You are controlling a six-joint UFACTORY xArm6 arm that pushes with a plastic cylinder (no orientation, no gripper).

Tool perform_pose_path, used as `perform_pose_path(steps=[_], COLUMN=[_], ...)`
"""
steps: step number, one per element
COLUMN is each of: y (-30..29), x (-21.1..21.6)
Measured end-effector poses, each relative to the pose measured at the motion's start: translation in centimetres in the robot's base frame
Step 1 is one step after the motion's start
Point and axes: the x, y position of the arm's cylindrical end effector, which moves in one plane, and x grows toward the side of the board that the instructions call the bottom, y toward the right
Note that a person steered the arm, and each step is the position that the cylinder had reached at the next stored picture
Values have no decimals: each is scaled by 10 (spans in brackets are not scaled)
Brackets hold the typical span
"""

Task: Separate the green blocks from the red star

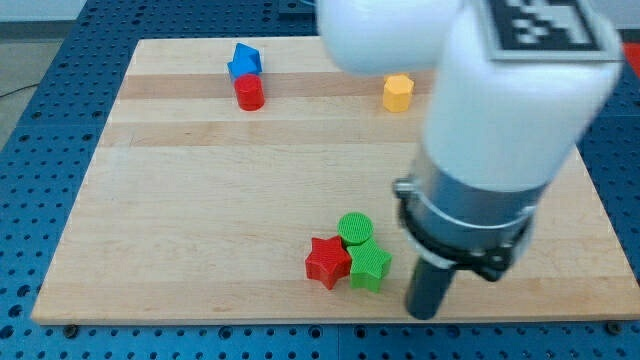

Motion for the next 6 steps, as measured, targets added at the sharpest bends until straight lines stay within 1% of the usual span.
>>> perform_pose_path(steps=[1,2,3,4,5,6], y=[-17,-17,-44,-65,-73,-85], x=[-2,-26,-49,-55,-72,-102])
